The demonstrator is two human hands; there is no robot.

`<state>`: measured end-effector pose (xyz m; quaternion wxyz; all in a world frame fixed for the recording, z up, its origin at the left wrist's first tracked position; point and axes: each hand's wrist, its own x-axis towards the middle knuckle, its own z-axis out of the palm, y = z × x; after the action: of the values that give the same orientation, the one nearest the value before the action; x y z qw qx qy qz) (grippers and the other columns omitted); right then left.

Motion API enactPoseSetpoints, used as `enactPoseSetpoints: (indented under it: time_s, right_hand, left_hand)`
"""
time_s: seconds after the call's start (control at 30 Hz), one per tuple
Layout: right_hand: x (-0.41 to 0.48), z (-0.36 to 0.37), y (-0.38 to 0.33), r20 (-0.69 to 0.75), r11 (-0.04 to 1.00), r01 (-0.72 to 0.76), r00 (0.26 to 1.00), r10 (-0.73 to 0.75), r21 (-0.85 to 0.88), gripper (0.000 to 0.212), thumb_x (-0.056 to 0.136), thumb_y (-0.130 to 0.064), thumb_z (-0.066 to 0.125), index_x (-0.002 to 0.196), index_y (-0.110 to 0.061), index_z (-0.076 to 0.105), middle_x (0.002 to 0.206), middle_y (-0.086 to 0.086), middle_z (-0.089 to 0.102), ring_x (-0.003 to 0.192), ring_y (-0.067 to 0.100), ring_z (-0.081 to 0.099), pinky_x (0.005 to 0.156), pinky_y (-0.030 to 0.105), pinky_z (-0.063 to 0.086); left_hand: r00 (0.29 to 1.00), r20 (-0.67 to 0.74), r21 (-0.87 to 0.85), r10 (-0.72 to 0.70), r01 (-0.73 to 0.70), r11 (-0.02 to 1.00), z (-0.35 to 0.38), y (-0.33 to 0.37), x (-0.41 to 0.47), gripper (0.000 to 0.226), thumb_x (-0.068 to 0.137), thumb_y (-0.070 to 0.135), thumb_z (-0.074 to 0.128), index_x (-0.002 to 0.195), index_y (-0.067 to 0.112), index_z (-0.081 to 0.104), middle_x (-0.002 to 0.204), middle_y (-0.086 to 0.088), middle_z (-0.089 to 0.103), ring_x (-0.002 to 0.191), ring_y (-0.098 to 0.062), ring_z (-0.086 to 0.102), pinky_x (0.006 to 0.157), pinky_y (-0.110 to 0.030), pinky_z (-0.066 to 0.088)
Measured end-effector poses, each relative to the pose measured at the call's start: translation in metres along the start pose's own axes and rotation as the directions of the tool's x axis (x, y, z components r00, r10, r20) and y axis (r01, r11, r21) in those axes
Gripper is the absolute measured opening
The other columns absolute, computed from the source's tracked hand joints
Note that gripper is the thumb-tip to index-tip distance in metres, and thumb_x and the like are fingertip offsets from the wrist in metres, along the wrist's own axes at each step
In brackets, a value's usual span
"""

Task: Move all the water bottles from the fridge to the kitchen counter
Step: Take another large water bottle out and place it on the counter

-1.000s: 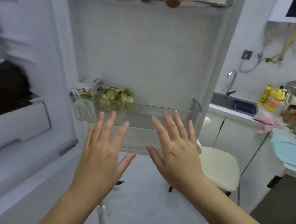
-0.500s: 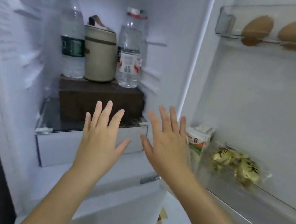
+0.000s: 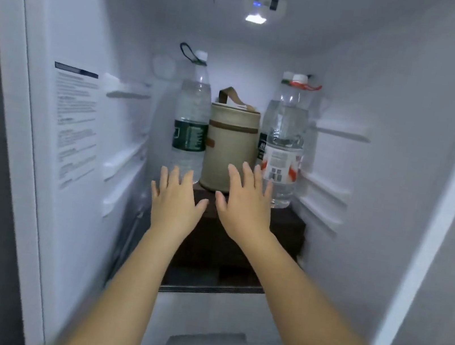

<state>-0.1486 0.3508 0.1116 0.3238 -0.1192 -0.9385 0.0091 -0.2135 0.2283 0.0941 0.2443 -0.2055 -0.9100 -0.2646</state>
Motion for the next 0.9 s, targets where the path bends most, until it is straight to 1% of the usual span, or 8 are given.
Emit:
enactPoseSetpoints:
  time_s: [0.03,0.1,0.17,0.37,0.53,0.63,0.77,0.9]
  right_hand:
    - [0.016,0.002,0.0,-0.006,1.0,0.016,1.0,-0.016,-0.013,0.065,0.1,-0.045,0.04,0.156,-0.023,0.014,0.164,0.01,0.01,0.152,0.03,-0.002,0.121,0.056,0.001]
    - [0.047,0.003,-0.001,-0.021,0.999,0.044,0.999,-0.045,-0.032,0.064,0.1,-0.044,0.039,0.156,-0.023,0.014,0.164,0.01,0.009,0.152,0.03,-0.002,0.121,0.055,-0.001]
    - [0.076,0.004,-0.003,-0.056,0.996,0.079,0.995,-0.081,-0.046,0.064,0.101,-0.044,0.038,0.155,-0.022,0.015,0.164,0.011,0.01,0.152,0.03,-0.001,0.121,0.053,-0.001]
    - [0.133,0.007,-0.01,-0.131,0.975,0.173,0.973,-0.191,-0.138,0.06,0.099,-0.043,0.041,0.152,-0.021,0.023,0.163,0.009,0.017,0.151,0.033,0.005,0.12,0.056,0.002]
    - [0.139,0.022,-0.002,-0.229,0.958,0.232,0.936,-0.267,-0.166,0.054,0.094,-0.036,0.05,0.144,-0.017,0.041,0.158,0.011,0.03,0.149,0.034,0.017,0.117,0.059,0.017]
    - [0.143,0.024,0.001,-0.255,0.956,0.24,0.926,-0.278,-0.171,0.052,0.091,-0.035,0.054,0.139,-0.017,0.047,0.155,0.011,0.036,0.147,0.035,0.023,0.114,0.059,0.024]
    - [0.144,0.022,0.003,-0.264,0.957,0.241,0.924,-0.277,-0.161,0.051,0.092,-0.035,0.051,0.14,-0.017,0.046,0.155,0.008,0.037,0.147,0.032,0.023,0.113,0.058,0.024]
    - [0.142,0.017,0.004,-0.227,0.956,0.24,0.934,-0.274,-0.167,0.052,0.096,-0.036,0.046,0.144,-0.018,0.04,0.158,0.006,0.03,0.15,0.029,0.016,0.115,0.057,0.019]
  left_hand:
    - [0.999,0.009,-0.038,-0.032,0.032,0.999,0.007,-0.004,0.019,0.072,0.092,0.041,0.059,0.151,0.018,0.024,0.16,-0.011,0.019,0.149,-0.032,0.009,0.12,-0.051,0.015]
    - [0.99,0.064,-0.21,-0.123,0.134,0.968,0.018,-0.011,0.056,0.074,0.088,0.04,0.063,0.149,0.017,0.029,0.153,-0.012,0.034,0.141,-0.033,0.029,0.114,-0.051,0.03]
    - [0.97,0.106,-0.4,-0.217,0.242,0.884,0.027,-0.016,0.087,0.075,0.083,0.04,0.068,0.146,0.016,0.033,0.143,-0.012,0.047,0.129,-0.031,0.046,0.104,-0.051,0.042]
    - [0.938,0.048,-0.616,-0.344,0.299,0.729,0.035,-0.023,0.152,0.081,0.076,0.026,0.079,0.141,0.014,0.032,0.139,-0.011,0.043,0.127,-0.031,0.047,0.099,-0.044,0.044]
    - [0.953,0.073,-0.678,-0.294,0.264,0.686,0.05,-0.035,0.17,0.096,0.064,0.019,0.089,0.14,0.011,0.031,0.136,-0.009,0.046,0.128,-0.026,0.045,0.101,-0.037,0.04]
    - [0.954,0.037,-0.695,-0.296,0.237,0.679,0.057,-0.04,0.171,0.093,0.062,0.017,0.09,0.136,0.011,0.034,0.133,-0.009,0.05,0.125,-0.025,0.048,0.094,-0.032,0.041]
    - [0.956,-0.004,-0.675,-0.292,0.213,0.707,0.052,-0.039,0.164,0.093,0.06,0.025,0.09,0.135,0.014,0.036,0.129,-0.007,0.054,0.118,-0.025,0.055,0.091,-0.034,0.046]
    - [0.964,-0.029,-0.655,-0.265,0.182,0.734,0.04,-0.038,0.14,0.089,0.058,0.033,0.088,0.131,0.019,0.039,0.121,-0.001,0.059,0.106,-0.021,0.059,0.088,-0.037,0.051]
